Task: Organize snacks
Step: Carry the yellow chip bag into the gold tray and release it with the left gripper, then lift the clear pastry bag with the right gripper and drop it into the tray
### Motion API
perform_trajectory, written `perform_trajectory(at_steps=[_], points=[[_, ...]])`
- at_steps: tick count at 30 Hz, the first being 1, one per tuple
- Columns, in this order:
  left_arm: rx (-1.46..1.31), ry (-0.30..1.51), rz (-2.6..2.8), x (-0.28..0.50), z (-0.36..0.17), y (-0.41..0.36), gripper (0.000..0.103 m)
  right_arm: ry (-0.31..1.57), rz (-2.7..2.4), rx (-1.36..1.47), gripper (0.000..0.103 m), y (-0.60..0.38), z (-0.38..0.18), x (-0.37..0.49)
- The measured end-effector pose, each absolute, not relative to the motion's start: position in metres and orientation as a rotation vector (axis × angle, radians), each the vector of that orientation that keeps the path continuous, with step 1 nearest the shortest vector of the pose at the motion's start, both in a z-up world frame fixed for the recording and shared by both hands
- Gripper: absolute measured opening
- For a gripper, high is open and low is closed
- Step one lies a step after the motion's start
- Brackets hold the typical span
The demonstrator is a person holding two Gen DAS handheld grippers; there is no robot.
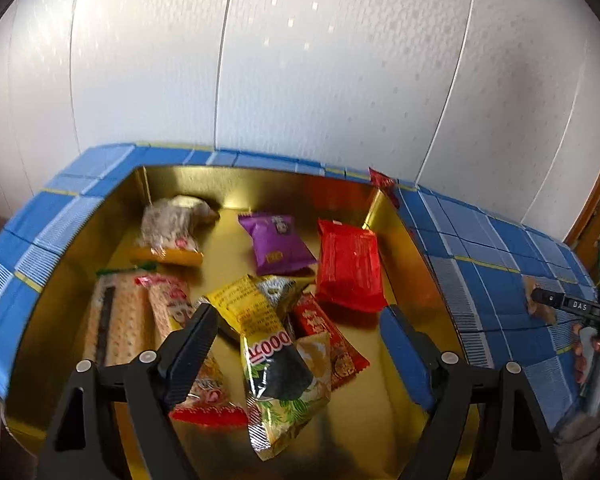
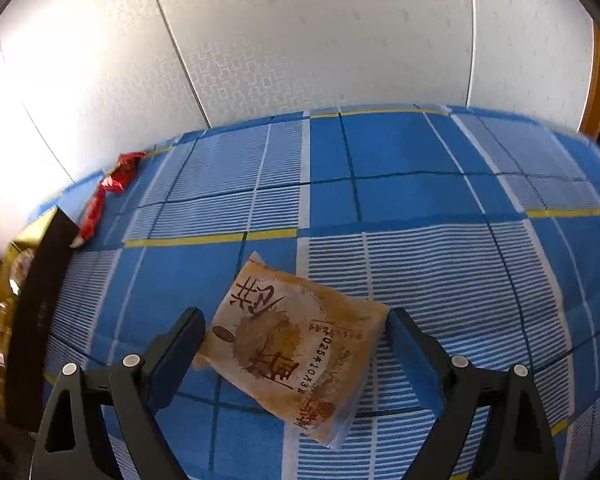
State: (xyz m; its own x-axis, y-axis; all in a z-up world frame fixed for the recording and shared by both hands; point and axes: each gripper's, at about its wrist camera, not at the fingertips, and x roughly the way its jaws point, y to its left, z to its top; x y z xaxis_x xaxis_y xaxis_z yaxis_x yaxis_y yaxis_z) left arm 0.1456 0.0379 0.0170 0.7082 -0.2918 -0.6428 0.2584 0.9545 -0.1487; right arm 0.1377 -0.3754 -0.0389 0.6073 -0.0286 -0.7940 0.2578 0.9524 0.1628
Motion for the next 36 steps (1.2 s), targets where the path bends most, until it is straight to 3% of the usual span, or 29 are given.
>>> perform_trajectory(at_steps=[4,9,25,36], points=[[-0.045,0.681,-0.295,0.141,0.024,0.042,0.083,0.893,-0.156,0.284,0.076,-0.376,-0.037,0.138],[-0.039,0.649,-0.222,0.142,0.027,0.050,0.083,0.874,-0.152,0.265,0.070,-0.372,-0.035,0.138],[-0.078,0.655,-0.075,0.150,0.025,0.080,0.083,0.793,-0.040,0.293,0.068,-0.334,-0.018,0.130],[-0.105,0.660,-0.071,0.149,0.026,0.085,0.083,0.764,0.189,0.246,0.068,-0.235,0.027,0.128]])
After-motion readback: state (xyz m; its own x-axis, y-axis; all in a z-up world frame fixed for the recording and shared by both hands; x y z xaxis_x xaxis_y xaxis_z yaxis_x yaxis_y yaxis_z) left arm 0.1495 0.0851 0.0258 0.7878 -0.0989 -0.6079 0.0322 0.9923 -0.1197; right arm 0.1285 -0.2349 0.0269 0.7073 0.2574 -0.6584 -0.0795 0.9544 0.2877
